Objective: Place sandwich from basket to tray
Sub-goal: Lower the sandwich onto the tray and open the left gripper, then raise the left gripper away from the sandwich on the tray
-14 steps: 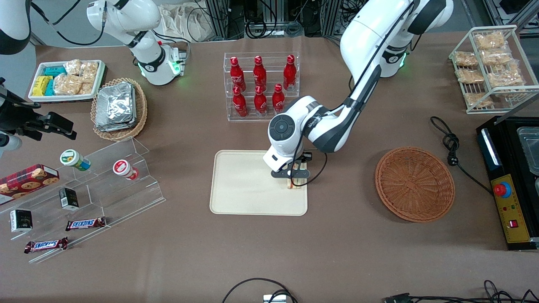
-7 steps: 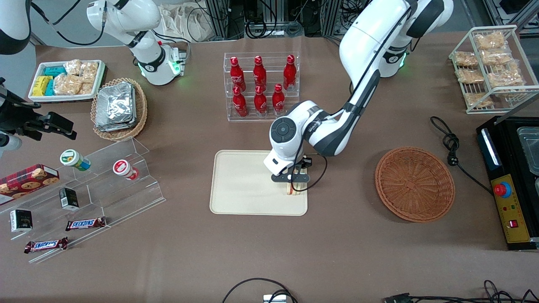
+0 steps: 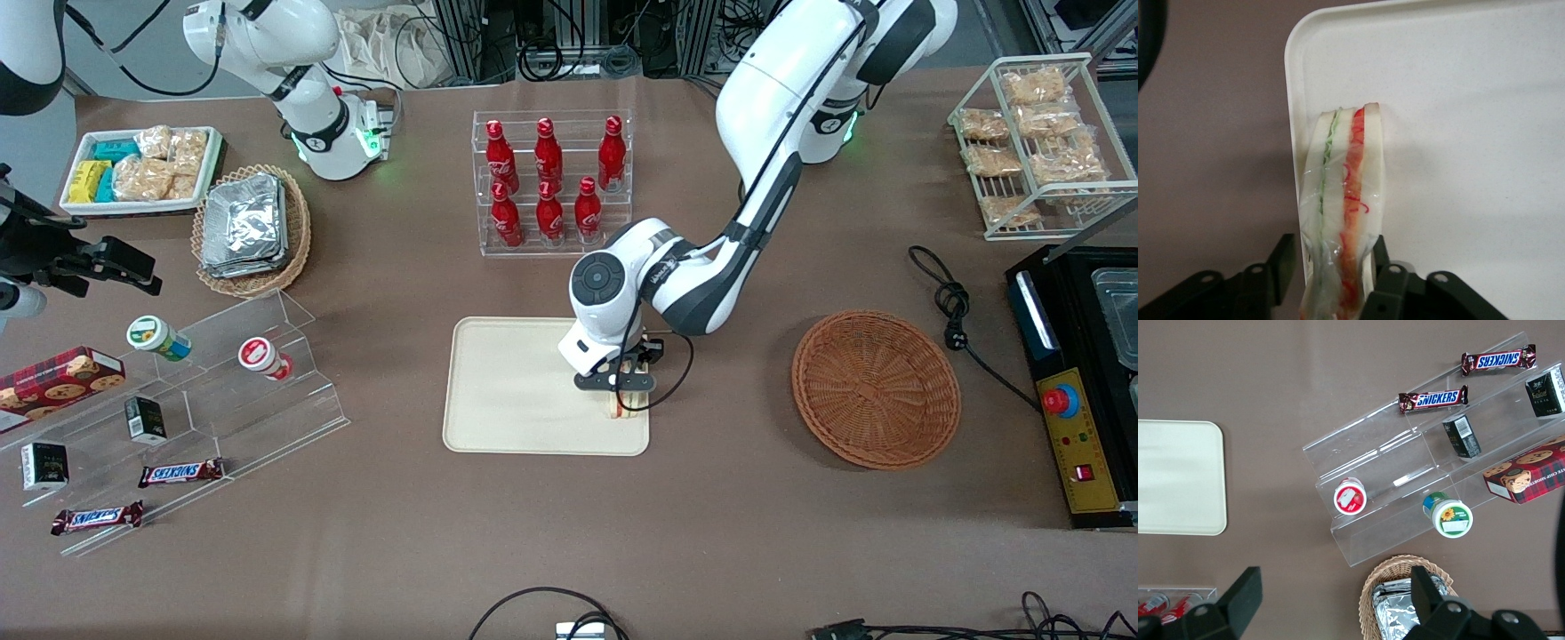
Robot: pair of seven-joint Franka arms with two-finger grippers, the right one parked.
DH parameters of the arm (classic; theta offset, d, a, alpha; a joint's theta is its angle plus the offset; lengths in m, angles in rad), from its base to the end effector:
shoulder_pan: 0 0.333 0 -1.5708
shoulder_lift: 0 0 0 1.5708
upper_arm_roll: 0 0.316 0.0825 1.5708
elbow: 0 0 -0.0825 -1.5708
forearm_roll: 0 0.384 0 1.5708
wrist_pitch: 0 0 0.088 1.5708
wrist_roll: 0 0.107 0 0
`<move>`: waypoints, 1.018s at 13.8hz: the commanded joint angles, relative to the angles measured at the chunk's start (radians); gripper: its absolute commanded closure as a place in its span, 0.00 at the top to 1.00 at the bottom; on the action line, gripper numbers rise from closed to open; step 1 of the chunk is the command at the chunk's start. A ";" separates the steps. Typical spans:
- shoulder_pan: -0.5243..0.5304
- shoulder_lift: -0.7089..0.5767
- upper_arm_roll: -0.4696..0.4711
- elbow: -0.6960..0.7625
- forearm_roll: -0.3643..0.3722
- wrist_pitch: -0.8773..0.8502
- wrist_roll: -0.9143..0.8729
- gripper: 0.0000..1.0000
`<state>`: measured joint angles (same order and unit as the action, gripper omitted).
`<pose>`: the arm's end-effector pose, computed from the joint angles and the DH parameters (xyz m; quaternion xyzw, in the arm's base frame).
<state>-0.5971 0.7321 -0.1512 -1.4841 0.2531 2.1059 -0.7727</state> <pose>0.5369 -0.4587 0.2363 -0.9965 0.0412 -0.0015 0.0732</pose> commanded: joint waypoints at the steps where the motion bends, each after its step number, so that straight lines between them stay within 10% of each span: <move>1: -0.006 -0.006 0.001 0.035 0.020 -0.007 -0.089 1.00; 7: 0.043 -0.210 -0.001 0.015 0.008 -0.148 -0.209 1.00; 14: 0.258 -0.512 -0.004 -0.186 -0.077 -0.242 0.114 1.00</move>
<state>-0.4020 0.3518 -0.1462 -1.5165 0.2050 1.8505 -0.7643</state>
